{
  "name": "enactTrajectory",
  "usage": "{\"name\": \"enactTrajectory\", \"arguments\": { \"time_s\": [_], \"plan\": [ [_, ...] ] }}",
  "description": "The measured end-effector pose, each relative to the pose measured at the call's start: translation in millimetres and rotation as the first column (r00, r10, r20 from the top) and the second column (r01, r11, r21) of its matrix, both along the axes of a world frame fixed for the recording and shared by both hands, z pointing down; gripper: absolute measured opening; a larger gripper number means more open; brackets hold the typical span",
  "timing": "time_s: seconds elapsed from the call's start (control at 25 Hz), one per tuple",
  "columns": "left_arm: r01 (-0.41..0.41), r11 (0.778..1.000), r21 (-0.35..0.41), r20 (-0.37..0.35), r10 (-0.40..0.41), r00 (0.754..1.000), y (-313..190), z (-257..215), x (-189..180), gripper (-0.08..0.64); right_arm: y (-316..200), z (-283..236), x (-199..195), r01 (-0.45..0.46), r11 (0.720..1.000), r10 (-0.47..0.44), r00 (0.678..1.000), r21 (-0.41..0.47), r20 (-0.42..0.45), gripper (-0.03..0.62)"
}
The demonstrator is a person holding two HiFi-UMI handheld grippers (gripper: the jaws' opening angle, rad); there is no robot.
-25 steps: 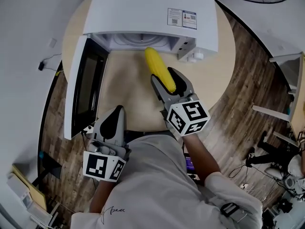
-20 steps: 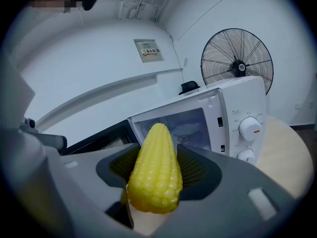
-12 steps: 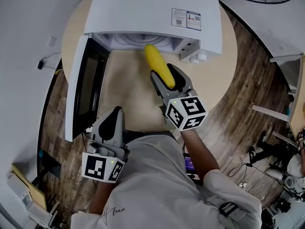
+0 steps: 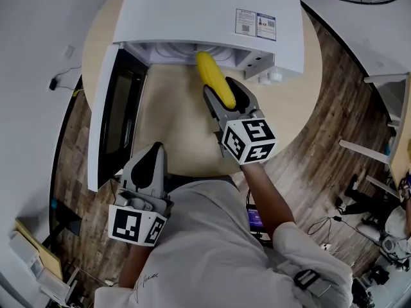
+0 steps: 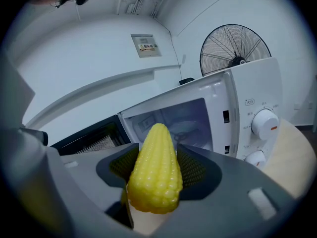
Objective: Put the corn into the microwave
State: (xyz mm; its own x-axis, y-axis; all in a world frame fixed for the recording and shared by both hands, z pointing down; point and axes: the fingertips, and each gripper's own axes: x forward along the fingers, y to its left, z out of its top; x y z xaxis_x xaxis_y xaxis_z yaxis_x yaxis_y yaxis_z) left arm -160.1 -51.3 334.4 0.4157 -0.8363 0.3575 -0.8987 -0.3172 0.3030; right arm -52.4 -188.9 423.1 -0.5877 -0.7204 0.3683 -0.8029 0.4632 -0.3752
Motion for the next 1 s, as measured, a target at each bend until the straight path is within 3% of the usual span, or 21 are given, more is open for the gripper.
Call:
{"name": "enactTrajectory", "arguments": {
  "time_s": [1.0],
  "plan": [
    [-0.009, 0.999, -0.038, 0.018, 0.01, 1.0, 0, 11, -12, -0.012, -48, 38, -8, -0.057, 0.998, 0.056, 0.998, -0.032, -0.042, 0.256]
  ]
}}
